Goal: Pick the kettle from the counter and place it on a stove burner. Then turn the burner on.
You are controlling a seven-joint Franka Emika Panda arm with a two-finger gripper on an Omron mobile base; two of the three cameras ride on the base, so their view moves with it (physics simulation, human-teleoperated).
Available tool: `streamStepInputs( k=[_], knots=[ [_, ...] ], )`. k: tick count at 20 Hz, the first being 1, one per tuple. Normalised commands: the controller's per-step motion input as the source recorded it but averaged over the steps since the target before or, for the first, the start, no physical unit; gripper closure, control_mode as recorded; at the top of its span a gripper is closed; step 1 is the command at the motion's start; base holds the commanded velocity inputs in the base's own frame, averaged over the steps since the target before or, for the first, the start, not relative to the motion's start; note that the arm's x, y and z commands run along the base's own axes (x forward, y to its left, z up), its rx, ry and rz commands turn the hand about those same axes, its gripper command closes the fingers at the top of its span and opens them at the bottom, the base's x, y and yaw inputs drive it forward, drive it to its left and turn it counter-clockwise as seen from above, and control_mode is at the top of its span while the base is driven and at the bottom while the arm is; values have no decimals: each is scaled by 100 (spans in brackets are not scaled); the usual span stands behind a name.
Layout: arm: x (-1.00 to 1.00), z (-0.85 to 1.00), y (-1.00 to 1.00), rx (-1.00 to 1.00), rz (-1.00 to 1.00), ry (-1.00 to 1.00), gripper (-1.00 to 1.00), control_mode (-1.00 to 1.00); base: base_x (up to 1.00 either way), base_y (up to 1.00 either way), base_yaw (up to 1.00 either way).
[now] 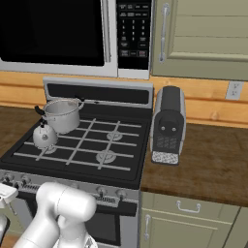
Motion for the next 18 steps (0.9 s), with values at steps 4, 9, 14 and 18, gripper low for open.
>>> streamStepInputs(
  k=[4,9,14,18],
  knots=[
    [8,0,0,0,0,0,-100,-100,0,0,0],
    [2,0,8,0,0,0,-100,-100,0,0,0],
    [0,8,1,0,0,0,-100,-100,0,0,0],
    [0,25,0,0,0,0,-100,-100,0,0,0]
  ],
)
